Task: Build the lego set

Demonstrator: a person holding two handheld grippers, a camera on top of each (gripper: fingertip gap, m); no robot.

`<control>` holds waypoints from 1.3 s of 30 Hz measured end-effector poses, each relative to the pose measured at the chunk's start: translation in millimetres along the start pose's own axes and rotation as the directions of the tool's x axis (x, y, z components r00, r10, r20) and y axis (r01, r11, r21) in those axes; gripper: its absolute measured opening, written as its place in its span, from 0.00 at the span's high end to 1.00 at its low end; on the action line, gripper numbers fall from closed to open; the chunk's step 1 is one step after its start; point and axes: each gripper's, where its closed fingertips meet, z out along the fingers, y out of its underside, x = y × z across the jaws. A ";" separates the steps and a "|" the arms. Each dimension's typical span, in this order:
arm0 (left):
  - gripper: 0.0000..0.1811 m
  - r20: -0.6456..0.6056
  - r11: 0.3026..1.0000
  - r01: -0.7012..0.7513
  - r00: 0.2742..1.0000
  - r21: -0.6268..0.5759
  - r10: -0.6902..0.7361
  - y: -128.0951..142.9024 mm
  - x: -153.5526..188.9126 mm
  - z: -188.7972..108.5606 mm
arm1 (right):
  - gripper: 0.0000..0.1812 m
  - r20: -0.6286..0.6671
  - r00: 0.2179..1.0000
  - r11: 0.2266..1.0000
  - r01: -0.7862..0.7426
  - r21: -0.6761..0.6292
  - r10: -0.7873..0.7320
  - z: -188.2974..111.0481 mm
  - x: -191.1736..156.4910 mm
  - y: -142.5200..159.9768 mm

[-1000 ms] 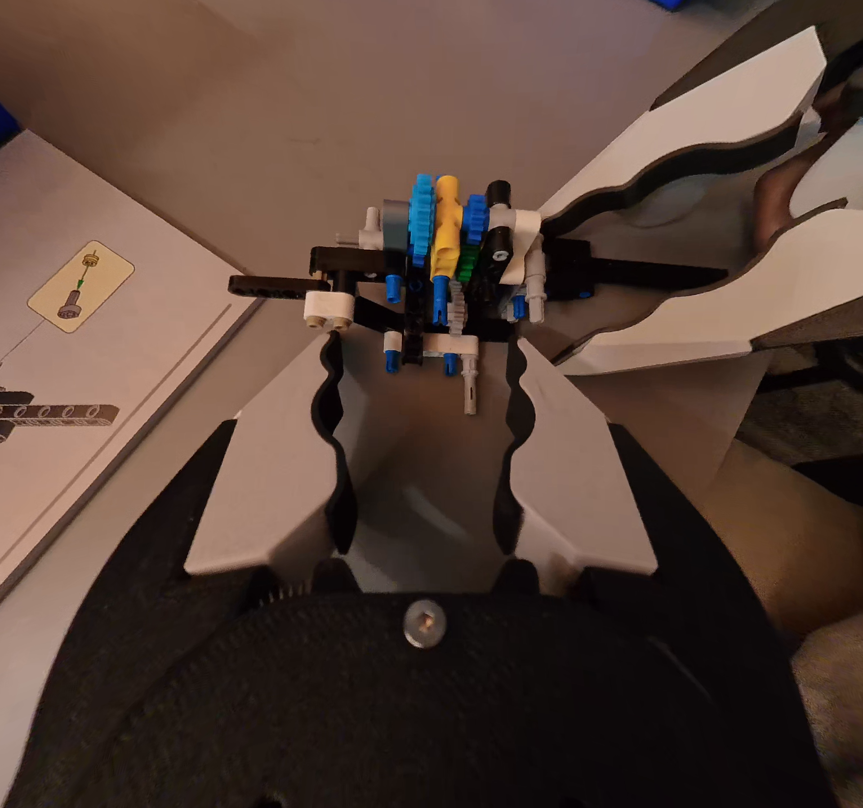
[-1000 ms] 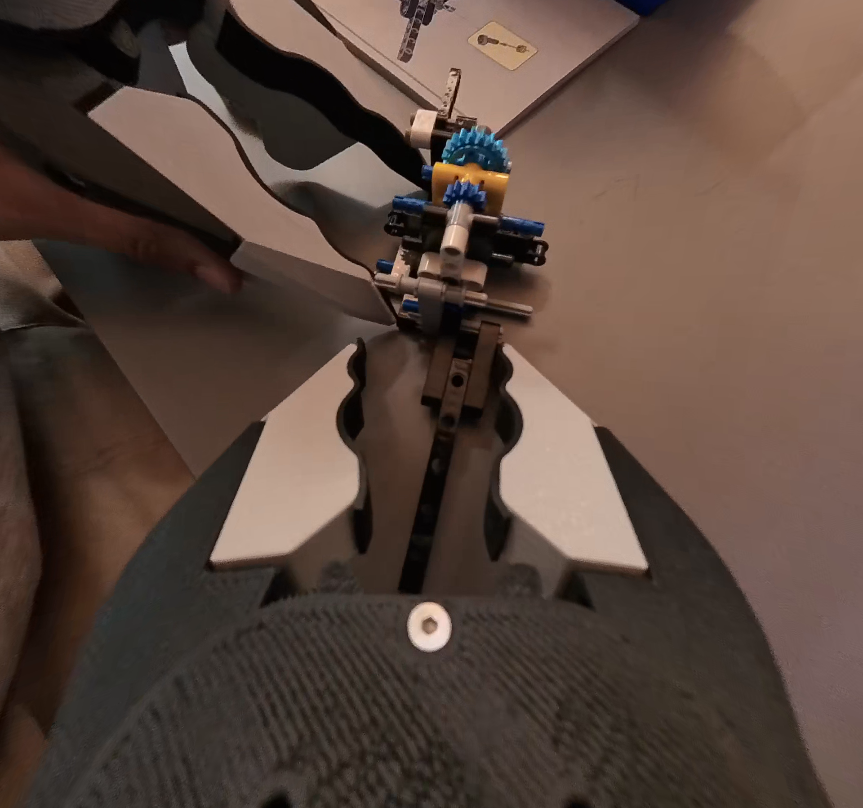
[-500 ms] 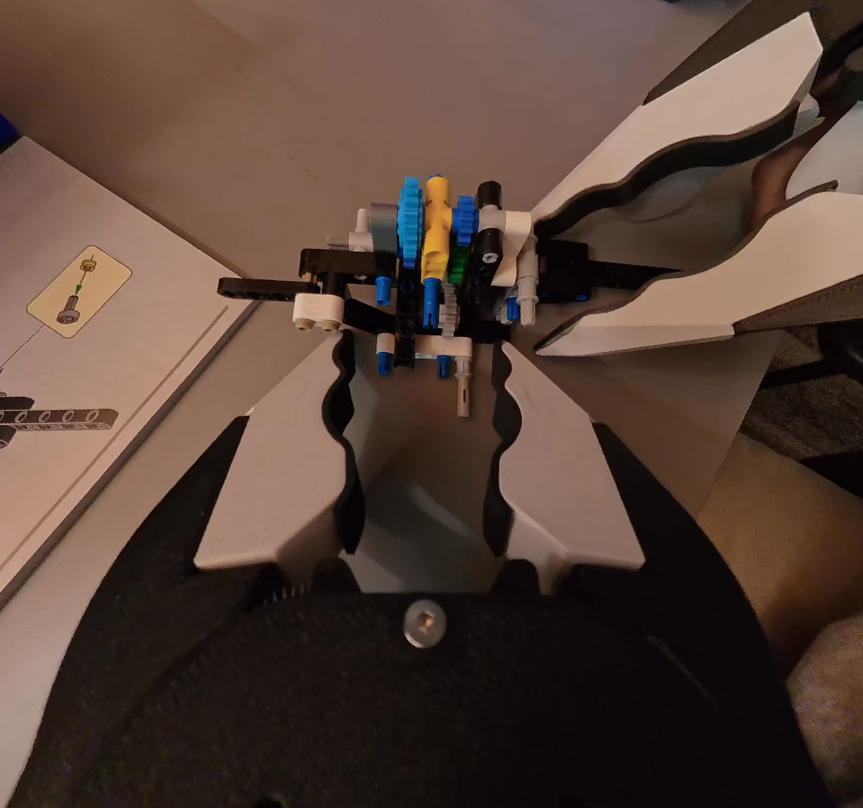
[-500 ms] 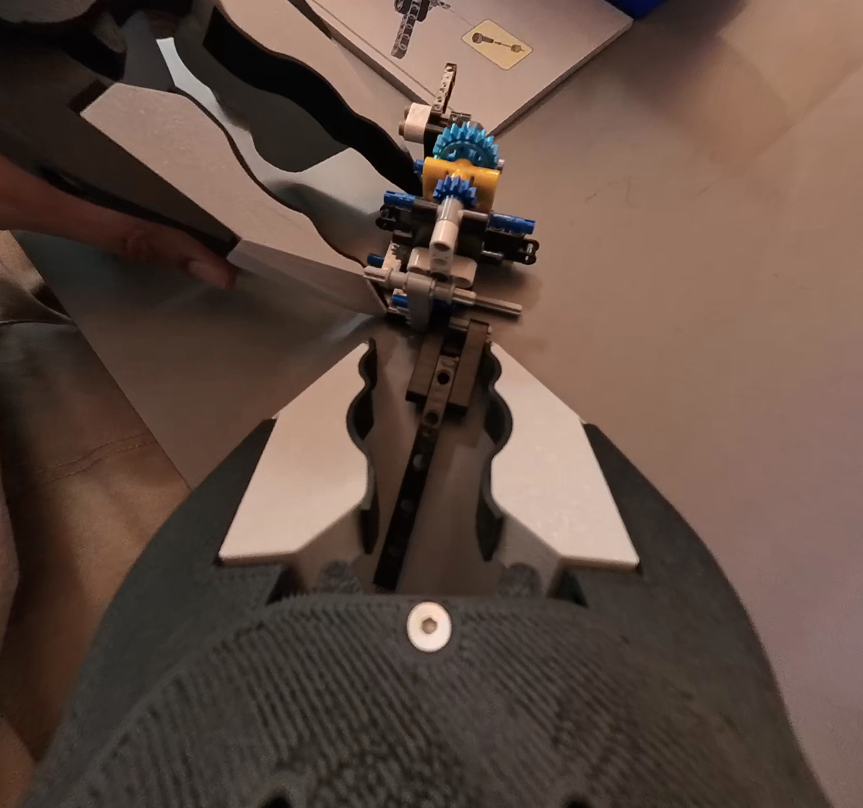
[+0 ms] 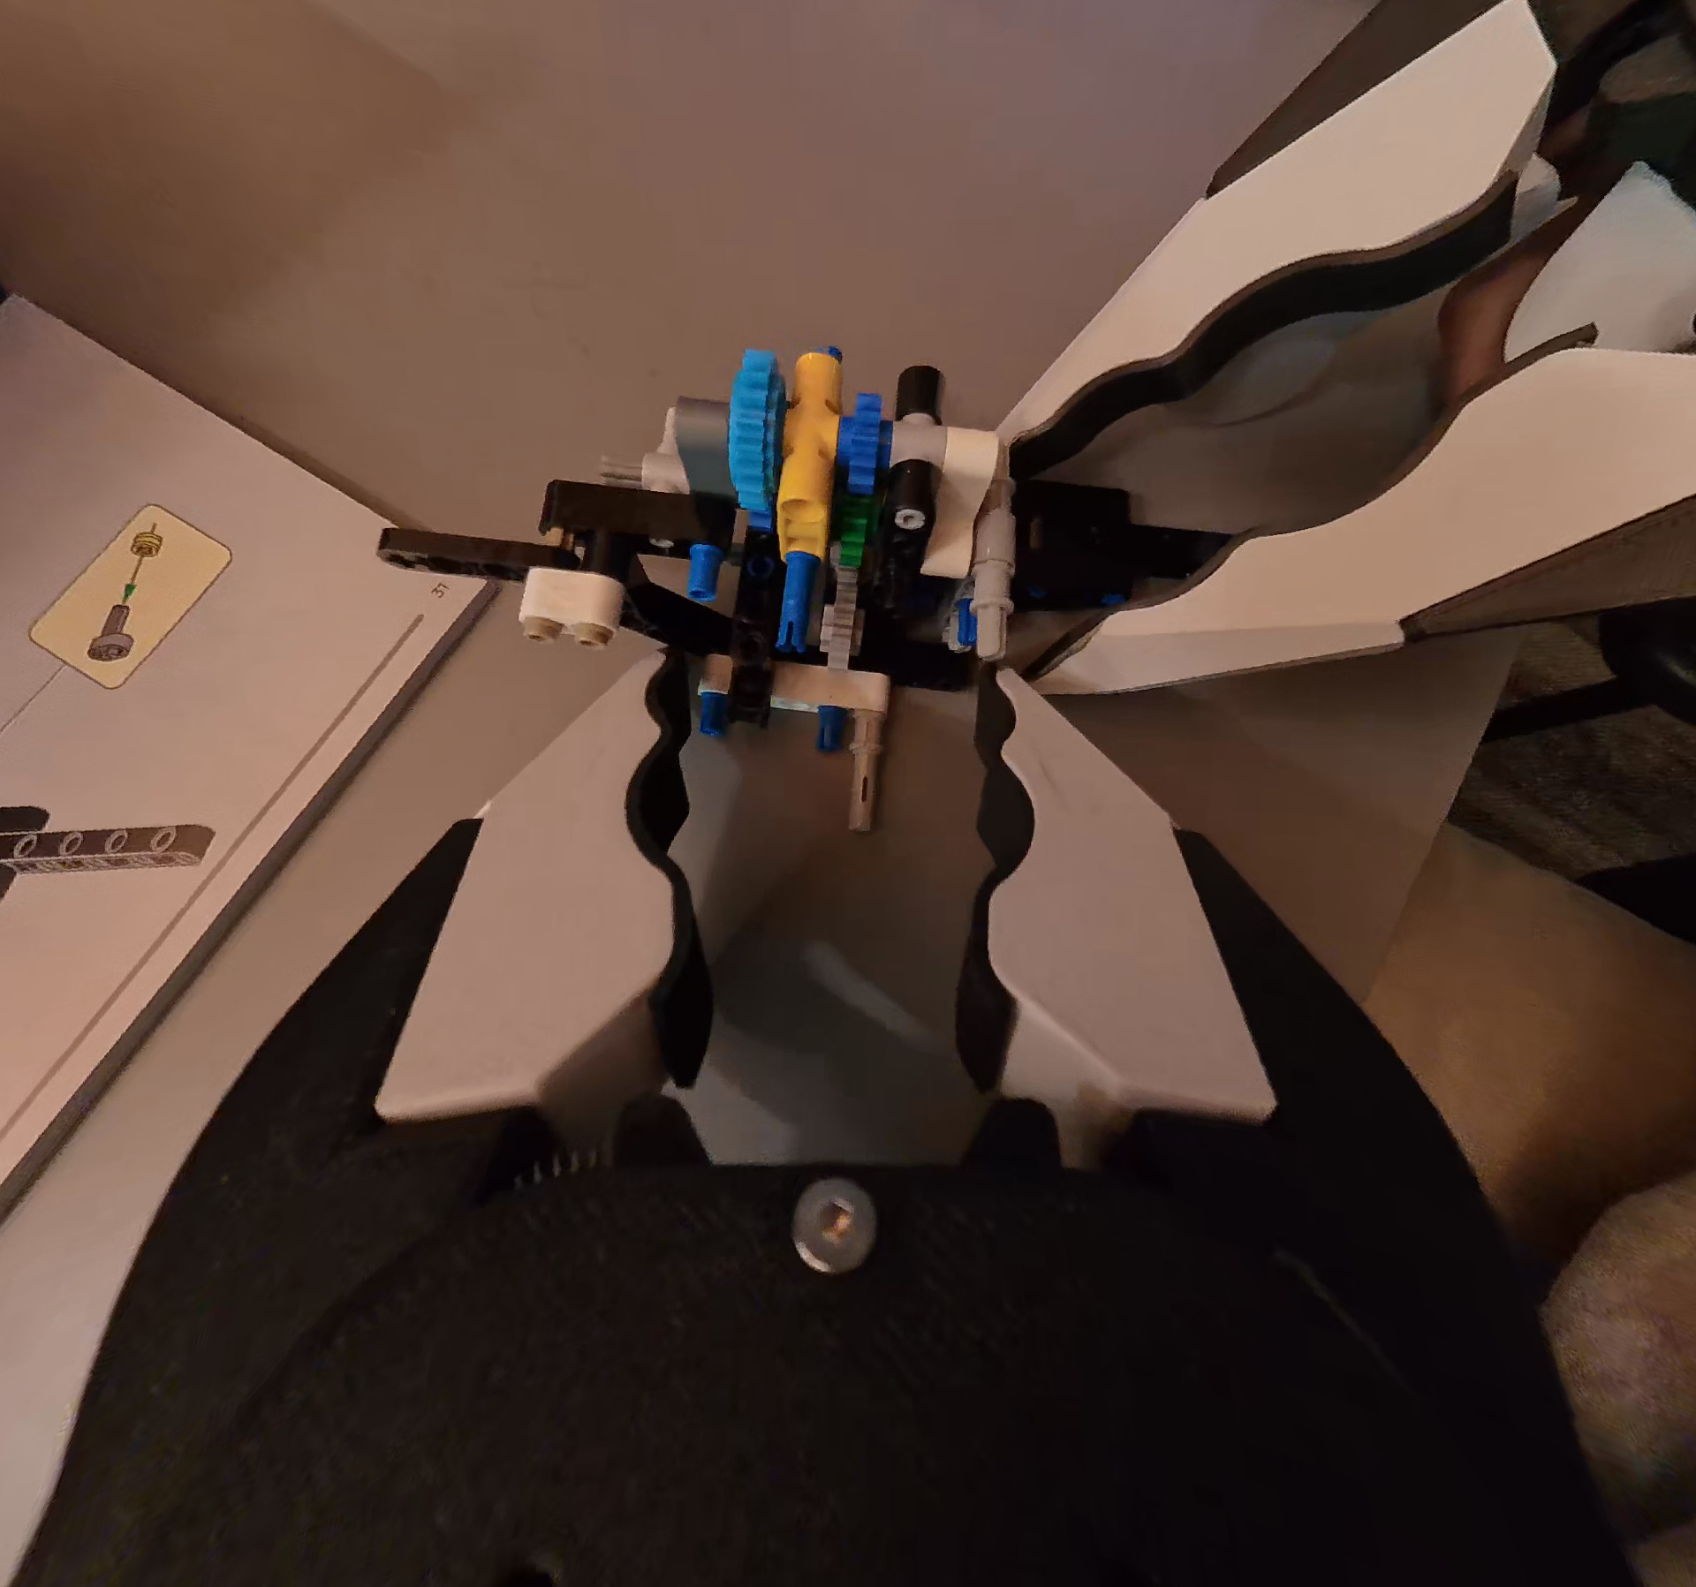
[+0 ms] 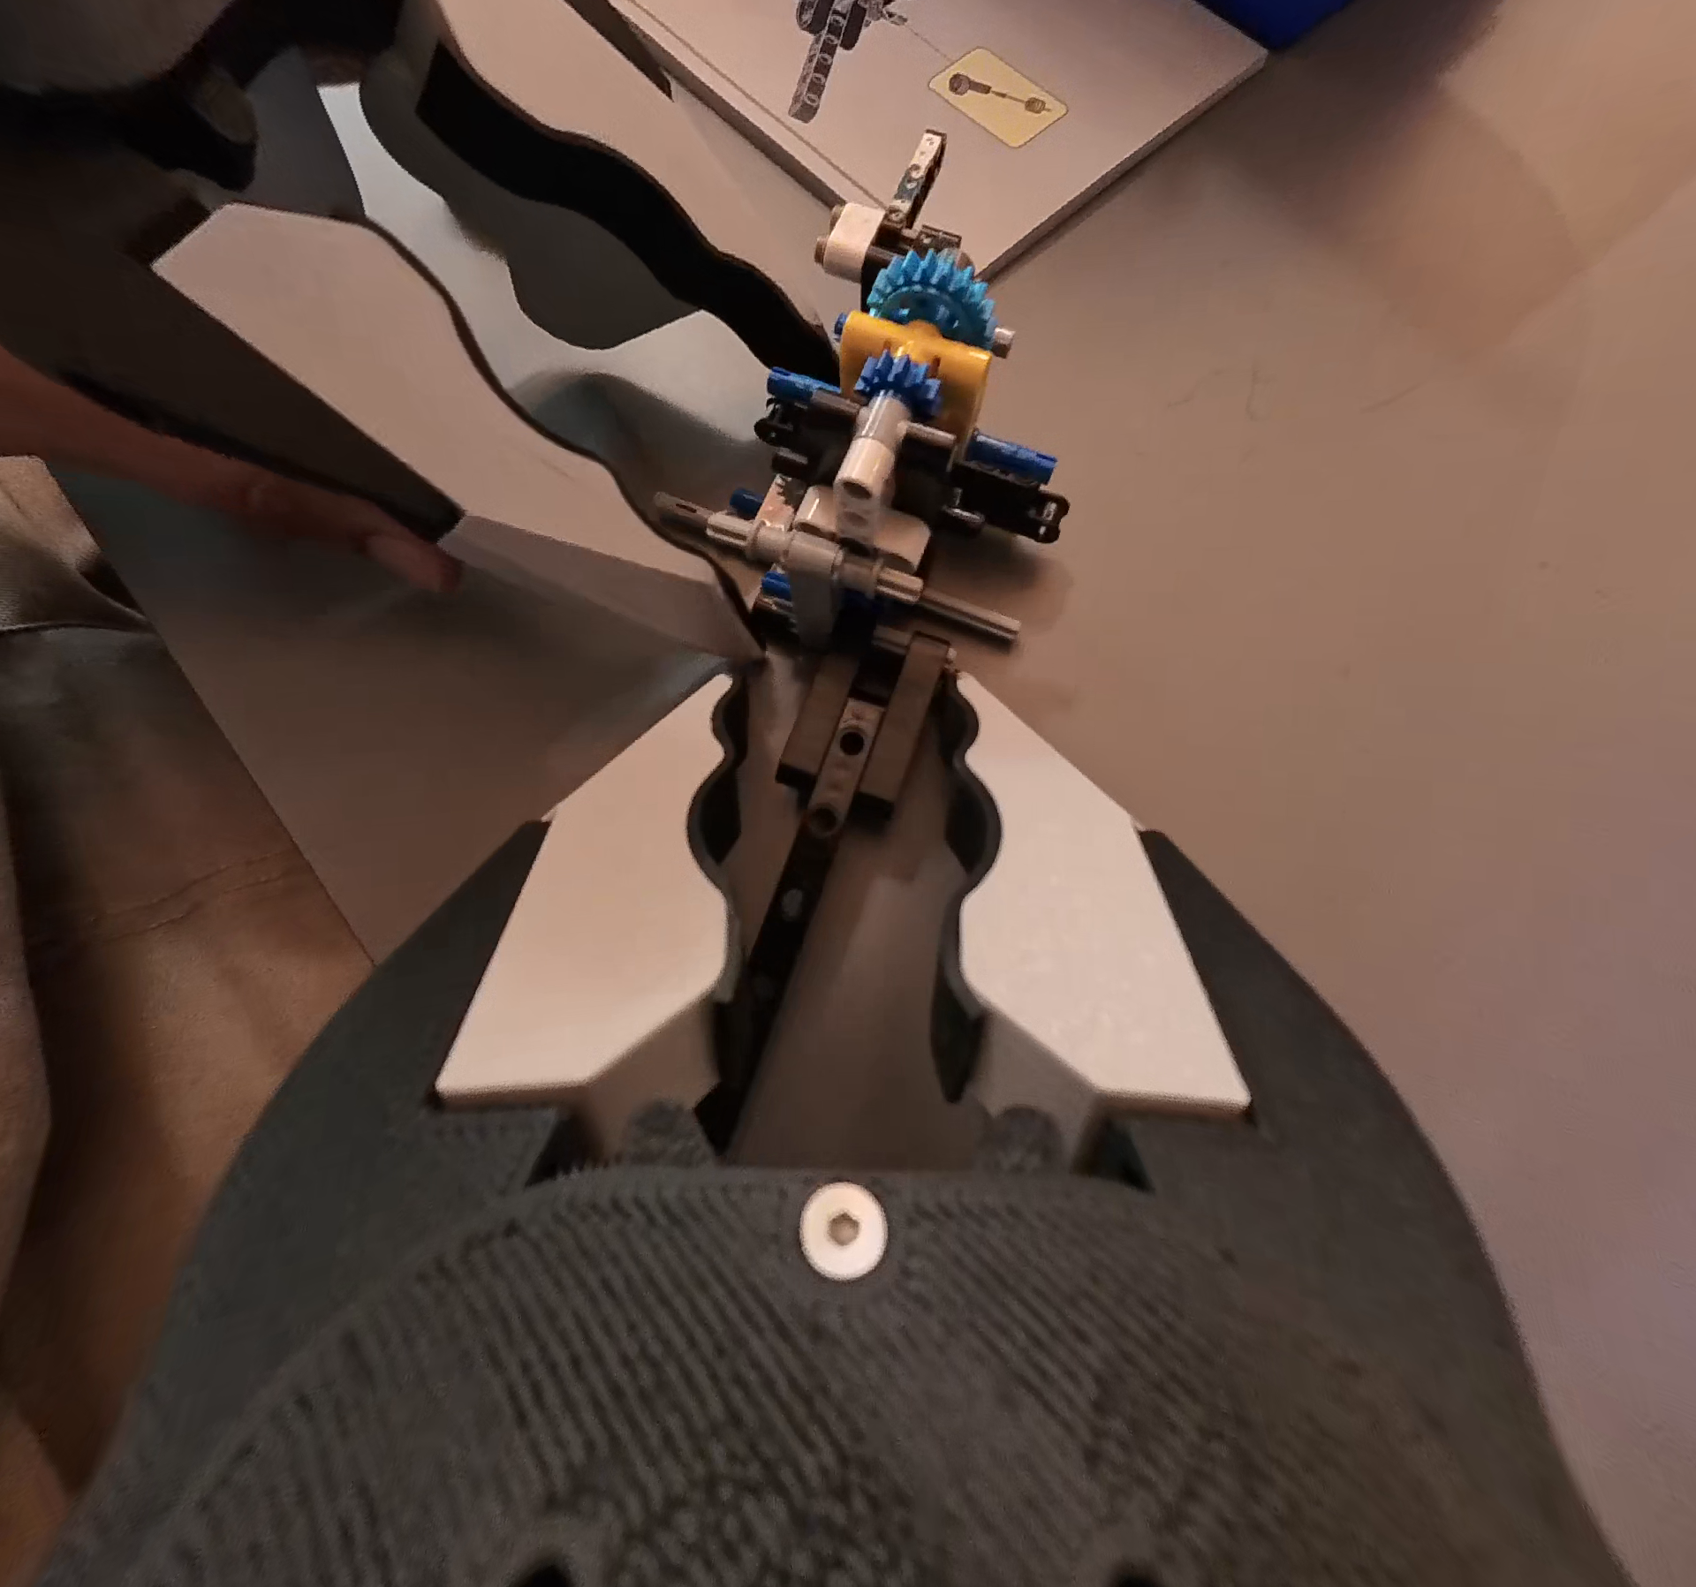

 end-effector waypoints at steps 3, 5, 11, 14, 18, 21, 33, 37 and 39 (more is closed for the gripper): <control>0.68 -0.009 1.000 0.018 1.000 0.005 -0.017 -0.5 -0.8 -0.6 | 0.77 -0.001 1.000 1.000 0.000 0.000 0.000 0.0 0.1 0.0; 0.69 -0.008 1.000 0.014 1.000 0.005 -0.014 -0.5 -0.6 -0.5 | 0.77 -0.001 1.000 1.000 0.000 0.000 0.000 0.0 0.1 0.0; 0.69 0.004 1.000 0.006 1.000 0.002 -0.006 -0.3 -1.0 -0.1 | 0.78 -0.004 1.000 1.000 0.005 0.000 -0.005 0.6 -0.1 -0.7; 0.69 0.007 1.000 0.004 1.000 0.001 -0.004 -0.2 -1.2 0.0 | 0.78 -0.007 1.000 1.000 0.008 0.001 -0.008 0.7 -0.2 -0.8; 0.69 0.003 1.000 0.004 1.000 0.002 -0.004 -0.2 -0.6 -0.6 | 0.77 -0.013 1.000 1.000 0.006 0.001 -0.006 0.5 0.6 -0.8; 0.65 -0.002 1.000 0.010 1.000 0.003 -0.010 1.4 -1.2 -2.7 | 0.71 -0.026 1.000 1.000 -0.006 0.001 0.006 -1.0 4.4 0.6; 0.56 0.027 1.000 0.005 1.000 -0.009 -0.004 2.1 -9.5 -1.5 | 0.69 0.052 0.995 0.996 -0.091 0.017 0.090 -2.0 2.5 -2.3; 0.59 0.014 1.000 -0.007 1.000 -0.008 0.007 2.0 -6.8 -1.5 | 0.69 0.092 0.984 0.986 -0.160 0.047 0.155 -6.1 5.9 -6.4; 0.61 0.008 1.000 -0.013 1.000 -0.007 0.013 1.9 -5.7 -1.4 | 0.70 0.117 0.975 0.978 -0.199 0.065 0.190 -8.8 7.4 -8.8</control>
